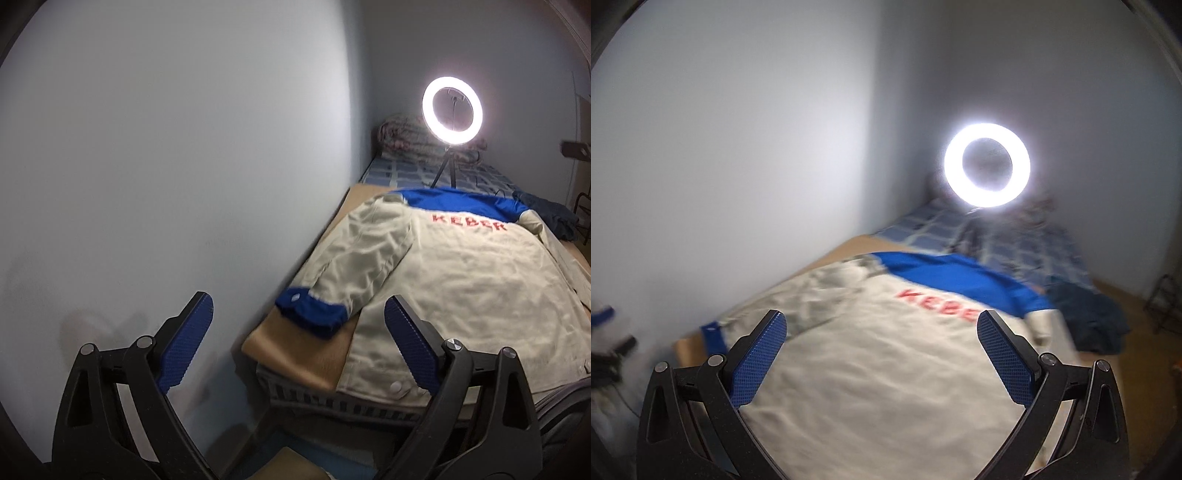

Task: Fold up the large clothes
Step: 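Reach the right tool to the blue-cuffed sleeve and close on it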

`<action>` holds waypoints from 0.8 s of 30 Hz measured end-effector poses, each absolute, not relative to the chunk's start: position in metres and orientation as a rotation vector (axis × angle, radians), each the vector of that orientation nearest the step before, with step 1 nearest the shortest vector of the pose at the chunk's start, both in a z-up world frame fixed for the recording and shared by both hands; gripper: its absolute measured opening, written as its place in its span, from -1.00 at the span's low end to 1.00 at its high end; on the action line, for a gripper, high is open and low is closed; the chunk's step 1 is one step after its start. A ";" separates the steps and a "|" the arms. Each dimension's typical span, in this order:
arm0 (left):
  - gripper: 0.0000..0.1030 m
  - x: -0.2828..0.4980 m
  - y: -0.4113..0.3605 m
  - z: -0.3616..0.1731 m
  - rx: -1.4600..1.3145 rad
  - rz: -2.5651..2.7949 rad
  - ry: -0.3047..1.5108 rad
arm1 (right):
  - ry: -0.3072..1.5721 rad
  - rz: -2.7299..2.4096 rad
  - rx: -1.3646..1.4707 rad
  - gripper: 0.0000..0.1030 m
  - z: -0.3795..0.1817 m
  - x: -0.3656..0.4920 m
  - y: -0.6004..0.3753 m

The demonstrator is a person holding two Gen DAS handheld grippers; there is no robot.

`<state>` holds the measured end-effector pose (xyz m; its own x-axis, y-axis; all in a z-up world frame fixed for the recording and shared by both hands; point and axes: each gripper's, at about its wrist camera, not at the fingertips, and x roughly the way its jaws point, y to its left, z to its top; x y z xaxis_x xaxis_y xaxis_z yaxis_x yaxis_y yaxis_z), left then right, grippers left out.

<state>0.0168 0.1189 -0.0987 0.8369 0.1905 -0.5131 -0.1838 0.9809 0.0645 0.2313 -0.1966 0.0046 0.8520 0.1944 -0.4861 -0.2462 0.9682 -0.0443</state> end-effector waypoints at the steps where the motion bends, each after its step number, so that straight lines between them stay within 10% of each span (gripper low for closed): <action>1: 0.87 0.018 0.121 -0.103 0.010 0.197 0.554 | 0.520 0.266 -0.091 0.99 0.000 0.241 -0.183; 15: 0.84 0.037 0.141 -0.158 -0.127 0.147 0.663 | 0.892 0.511 0.175 0.58 -0.078 0.375 -0.071; 24: 0.20 0.059 0.154 -0.176 -0.180 0.093 0.700 | 1.132 0.531 0.365 0.02 -0.151 0.464 -0.003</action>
<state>0.0586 0.1542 -0.1764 0.7616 0.0242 -0.6476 -0.1448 0.9804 -0.1336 0.4637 -0.0027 -0.1509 0.3229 0.5719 -0.7541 -0.2141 0.8203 0.5303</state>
